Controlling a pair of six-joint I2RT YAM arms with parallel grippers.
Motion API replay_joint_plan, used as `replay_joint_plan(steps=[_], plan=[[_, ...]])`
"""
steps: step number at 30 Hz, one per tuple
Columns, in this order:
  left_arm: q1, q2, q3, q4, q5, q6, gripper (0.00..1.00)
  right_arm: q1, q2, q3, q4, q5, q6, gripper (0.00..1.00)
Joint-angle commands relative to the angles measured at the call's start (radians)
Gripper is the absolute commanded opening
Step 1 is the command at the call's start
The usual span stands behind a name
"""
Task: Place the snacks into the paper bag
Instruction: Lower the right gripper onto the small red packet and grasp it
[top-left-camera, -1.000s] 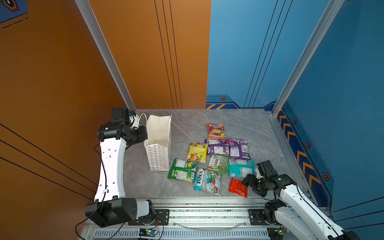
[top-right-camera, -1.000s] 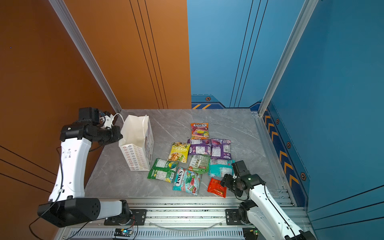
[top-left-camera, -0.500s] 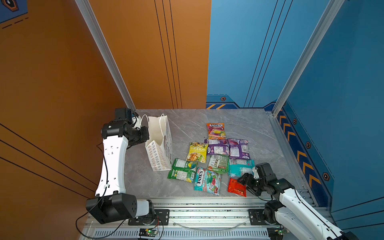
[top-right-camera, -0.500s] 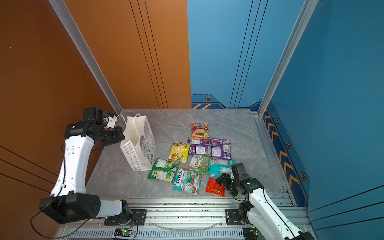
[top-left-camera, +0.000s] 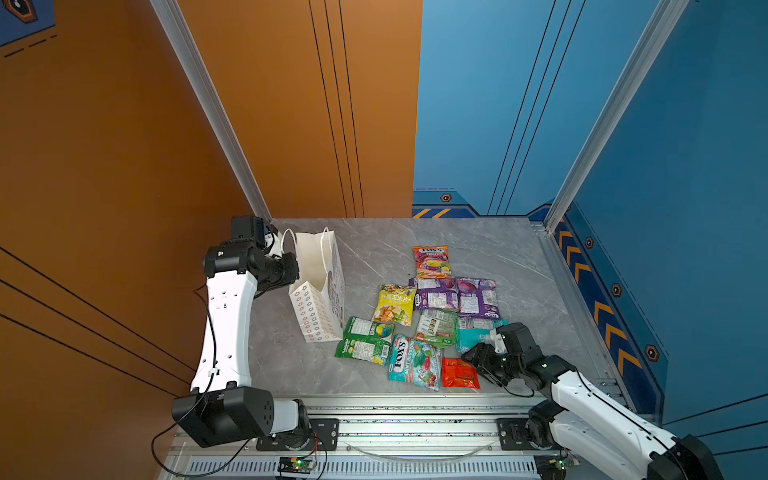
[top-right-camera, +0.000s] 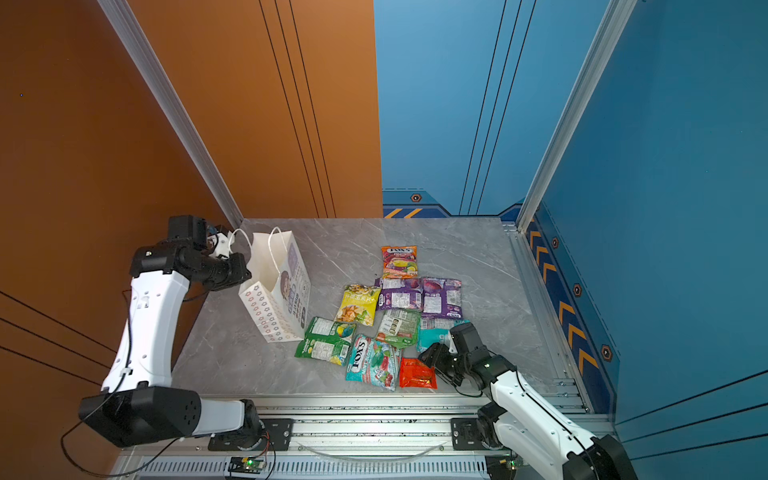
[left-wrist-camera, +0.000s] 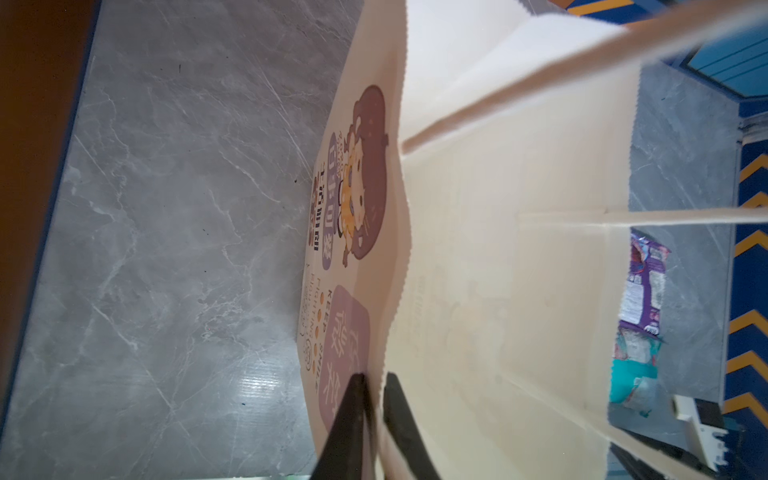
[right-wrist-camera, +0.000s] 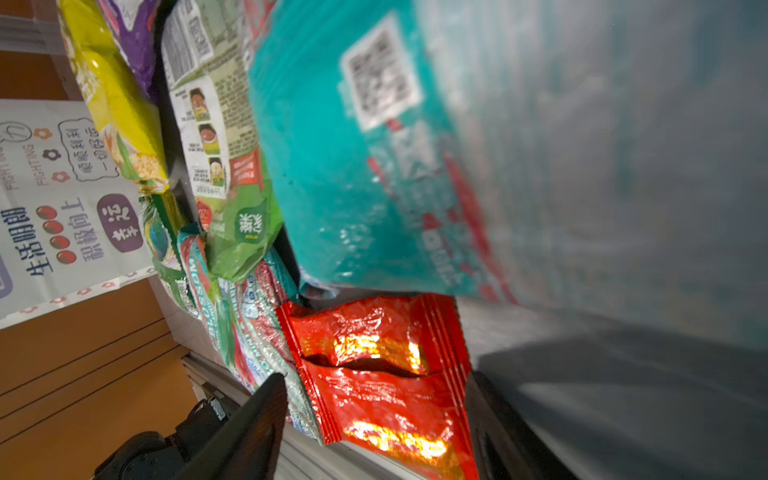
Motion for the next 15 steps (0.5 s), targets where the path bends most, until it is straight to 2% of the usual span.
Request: replay_joint_plan(steps=[1,3,6,15], plan=[[-0.004,-0.021,-0.016,-0.013,-0.015,-0.016,0.29,0.041,0.056,0.071,0.0,-0.007,-0.065,0.71],[-0.005,-0.023,-0.017,-0.013,-0.017,-0.025,0.36,0.062,0.107,0.133,-0.098,0.033,-0.14,0.71],[-0.004,-0.027,-0.025,-0.013,-0.014,-0.031,0.41,0.064,0.146,0.21,-0.245,0.105,-0.228,0.71],[-0.004,-0.051,-0.039,-0.015,-0.017,-0.034,0.43,0.017,0.082,0.232,-0.356,0.141,-0.277,0.7]])
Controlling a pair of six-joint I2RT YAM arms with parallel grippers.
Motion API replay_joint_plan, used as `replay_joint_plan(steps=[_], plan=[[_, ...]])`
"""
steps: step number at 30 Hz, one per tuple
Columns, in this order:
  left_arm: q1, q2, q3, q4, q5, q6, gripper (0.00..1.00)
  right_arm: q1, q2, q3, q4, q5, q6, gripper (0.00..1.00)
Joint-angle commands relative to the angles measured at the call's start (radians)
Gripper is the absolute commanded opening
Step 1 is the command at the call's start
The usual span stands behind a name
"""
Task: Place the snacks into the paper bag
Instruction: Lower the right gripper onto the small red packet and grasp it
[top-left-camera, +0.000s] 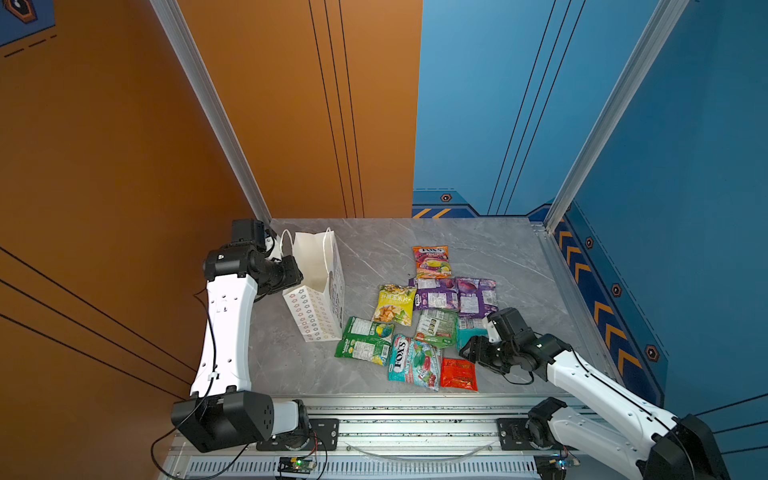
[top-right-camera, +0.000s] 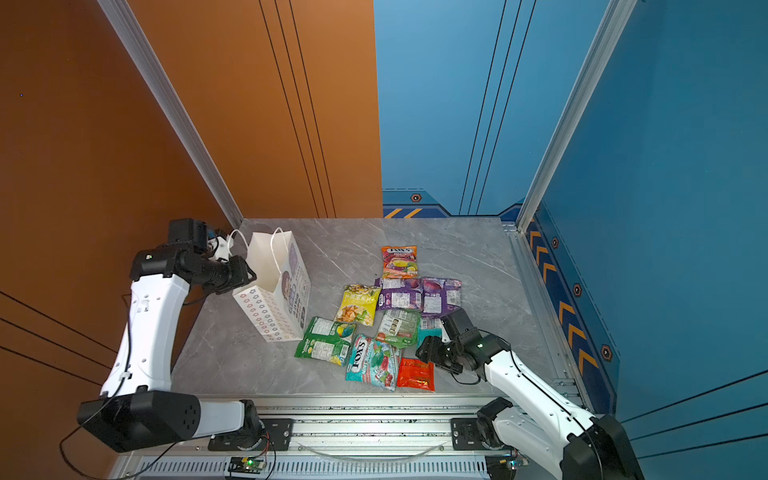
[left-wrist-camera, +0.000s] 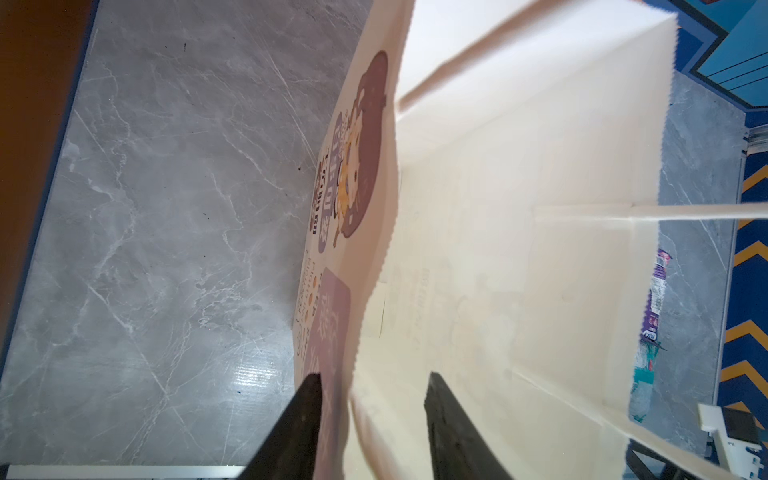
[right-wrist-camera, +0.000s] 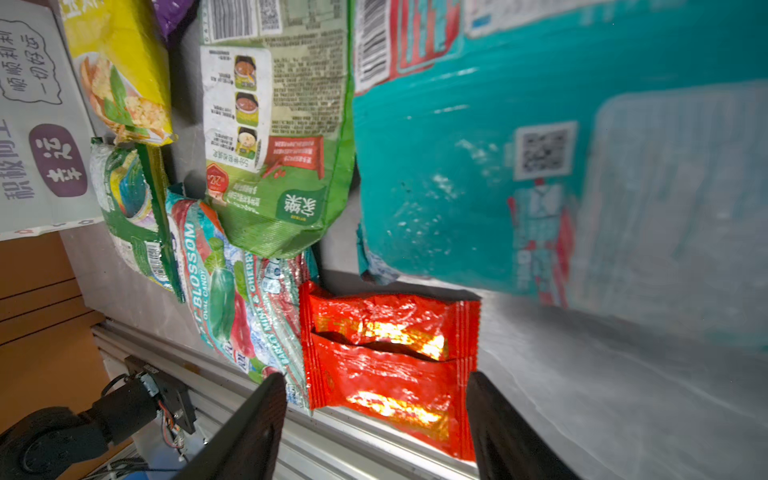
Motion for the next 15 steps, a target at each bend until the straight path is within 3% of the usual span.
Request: replay_joint_plan(steps=[1,6,10,15], plan=[[-0.005,-0.027,-0.009,-0.014,-0.006,-0.007,0.43,-0.01,-0.007,-0.001,-0.094,0.027,-0.043,0.68],[-0.003,-0.026,-0.008,-0.015,0.0,-0.007,0.38,-0.007,0.01,-0.047,-0.061,-0.01,-0.028,0.65],[-0.004,-0.028,-0.022,-0.018,-0.001,-0.001,0.24,-0.005,-0.002,-0.113,0.034,-0.058,0.04,0.65],[-0.003,-0.026,-0.032,-0.017,-0.01,-0.001,0.17,0.001,-0.016,-0.17,0.115,-0.077,0.099,0.65]])
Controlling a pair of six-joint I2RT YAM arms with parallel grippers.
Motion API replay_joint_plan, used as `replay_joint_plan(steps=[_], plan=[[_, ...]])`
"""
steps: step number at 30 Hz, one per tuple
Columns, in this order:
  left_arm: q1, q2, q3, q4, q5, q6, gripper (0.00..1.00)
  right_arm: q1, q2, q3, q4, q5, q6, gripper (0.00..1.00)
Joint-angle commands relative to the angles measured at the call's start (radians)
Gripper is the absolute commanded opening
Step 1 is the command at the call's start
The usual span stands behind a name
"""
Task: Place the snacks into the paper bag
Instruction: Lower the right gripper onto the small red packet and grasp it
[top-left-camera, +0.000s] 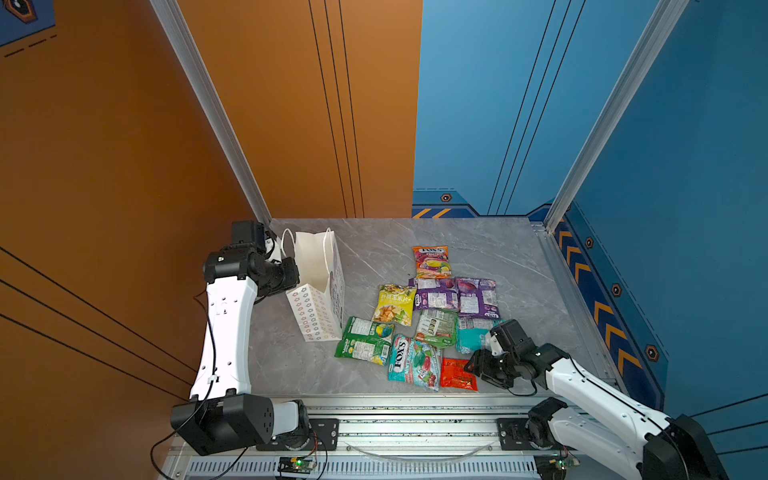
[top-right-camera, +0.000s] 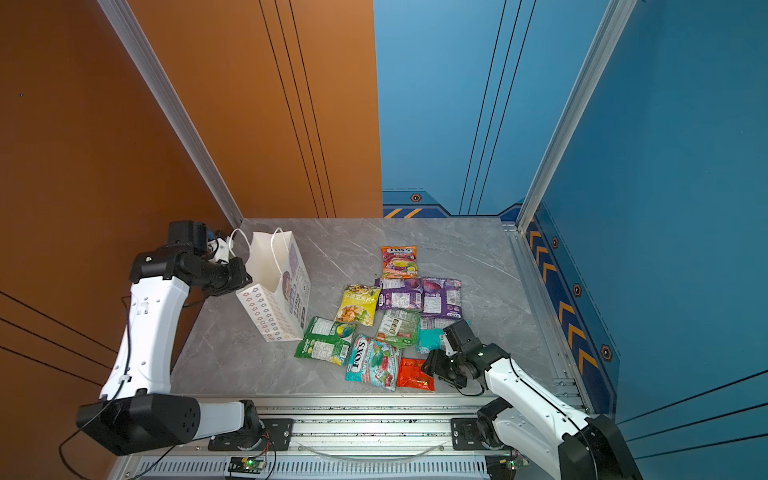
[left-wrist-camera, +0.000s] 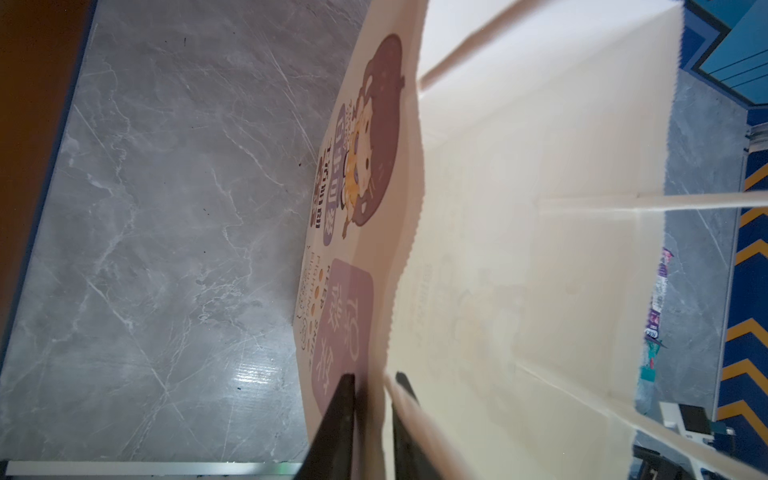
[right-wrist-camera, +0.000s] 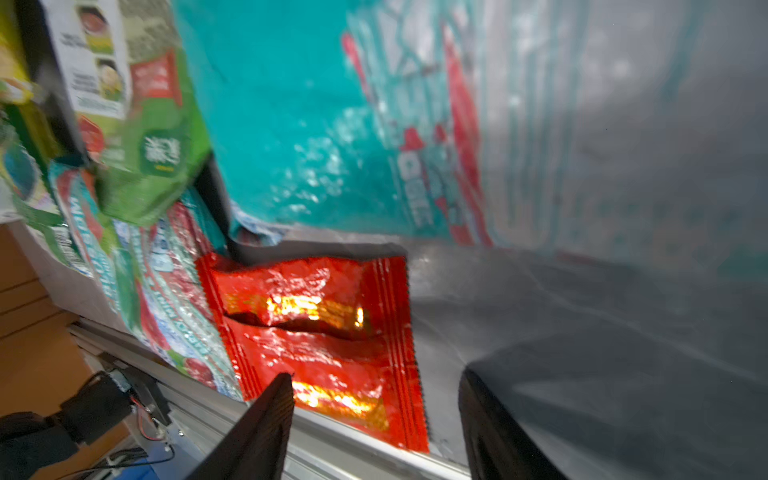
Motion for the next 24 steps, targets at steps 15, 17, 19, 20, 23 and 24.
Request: replay_joint_plan(steps=[15,17,19,20,23,24], plan=[[-0.005,-0.037,-0.035,-0.018,0.02,0.002,0.1,0.083,0.028,-0.062,0.234,-0.041,0.129,0.4],[-0.005,-0.04,-0.033,-0.018,0.02,0.002,0.09,0.085,0.017,-0.059,0.238,-0.037,0.129,0.32],[-0.004,-0.042,-0.031,-0.018,0.022,0.002,0.09,0.085,0.0,-0.04,0.205,-0.022,0.115,0.21],[-0.005,-0.042,-0.03,-0.017,0.024,0.002,0.09,0.086,-0.011,-0.027,0.183,-0.011,0.105,0.15],[-0.004,-0.043,-0.031,-0.017,0.026,0.002,0.08,0.084,-0.051,0.041,0.09,0.034,0.059,0.04],[-0.004,-0.045,-0.031,-0.018,0.025,0.002,0.08,0.084,-0.061,0.066,0.062,0.044,0.047,0.03]])
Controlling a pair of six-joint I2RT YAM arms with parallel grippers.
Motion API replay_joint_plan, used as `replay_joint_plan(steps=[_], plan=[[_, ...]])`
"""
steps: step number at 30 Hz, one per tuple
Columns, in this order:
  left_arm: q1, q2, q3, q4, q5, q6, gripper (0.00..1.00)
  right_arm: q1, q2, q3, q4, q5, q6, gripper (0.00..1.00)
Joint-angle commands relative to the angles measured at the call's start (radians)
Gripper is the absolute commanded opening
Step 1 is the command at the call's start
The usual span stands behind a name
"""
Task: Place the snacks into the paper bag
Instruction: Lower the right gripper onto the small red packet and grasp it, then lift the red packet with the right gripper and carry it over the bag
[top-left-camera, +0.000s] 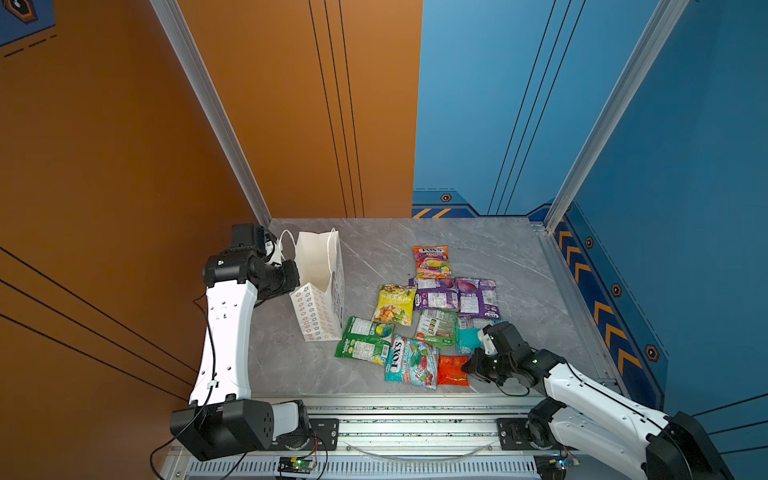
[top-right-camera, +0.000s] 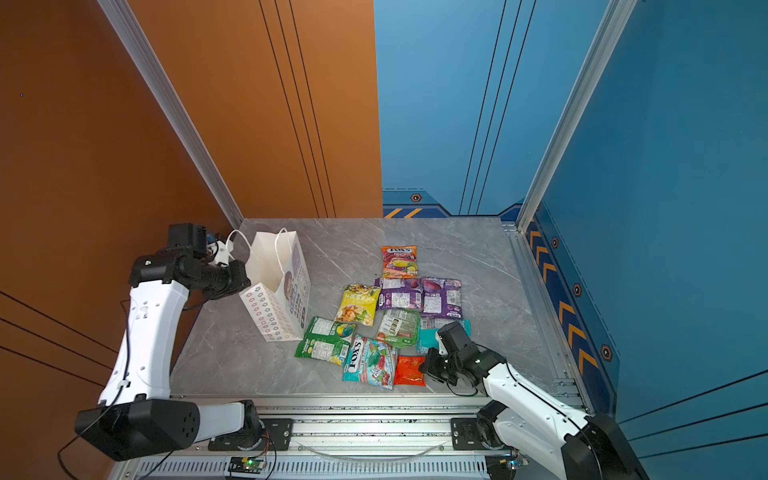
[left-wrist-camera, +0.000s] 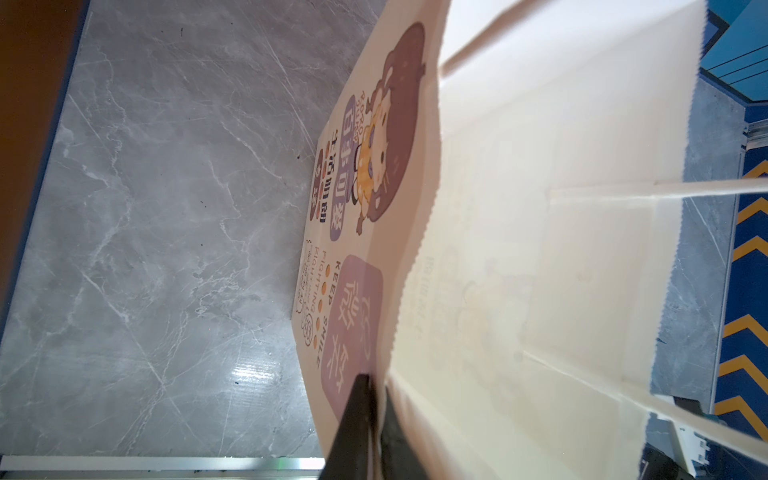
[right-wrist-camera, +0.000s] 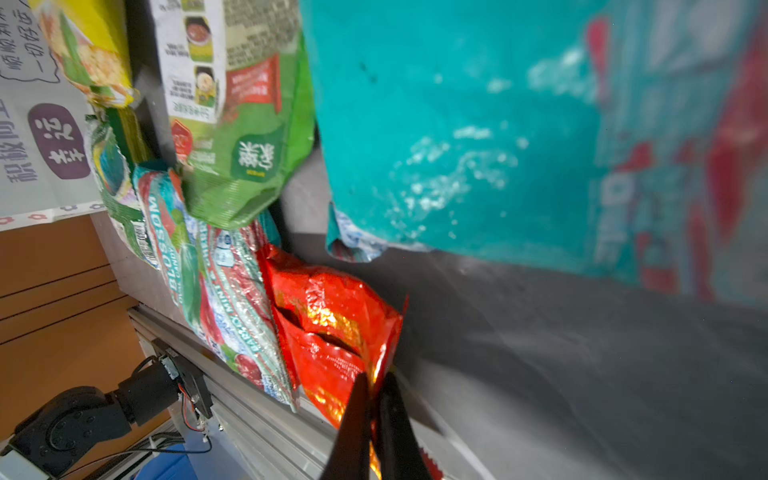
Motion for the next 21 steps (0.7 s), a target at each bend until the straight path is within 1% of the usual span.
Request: replay_joint_plan(steps=[1,3,6,13,17,21], plan=[[-0.004,-0.02,-0.006,-0.017,0.019,0.0,0.06,0.004,-0.045,0.105,-0.108,0.066,-0.059,0.0],[-0.004,-0.021,-0.007,-0.016,0.019,0.001,0.06,0.003,-0.052,0.174,-0.172,0.084,-0.087,0.0],[-0.005,-0.023,-0.006,-0.016,0.018,0.002,0.06,0.003,-0.047,0.267,-0.219,0.093,-0.111,0.0],[-0.004,-0.021,-0.02,-0.016,0.031,0.002,0.06,0.016,0.03,0.535,-0.298,0.151,-0.165,0.0],[-0.004,-0.02,-0.024,-0.016,0.036,0.002,0.06,0.038,0.093,0.682,-0.288,0.209,-0.205,0.0],[-0.005,-0.014,-0.024,-0.014,0.042,0.003,0.05,0.071,0.21,0.849,-0.188,0.243,-0.247,0.0]])
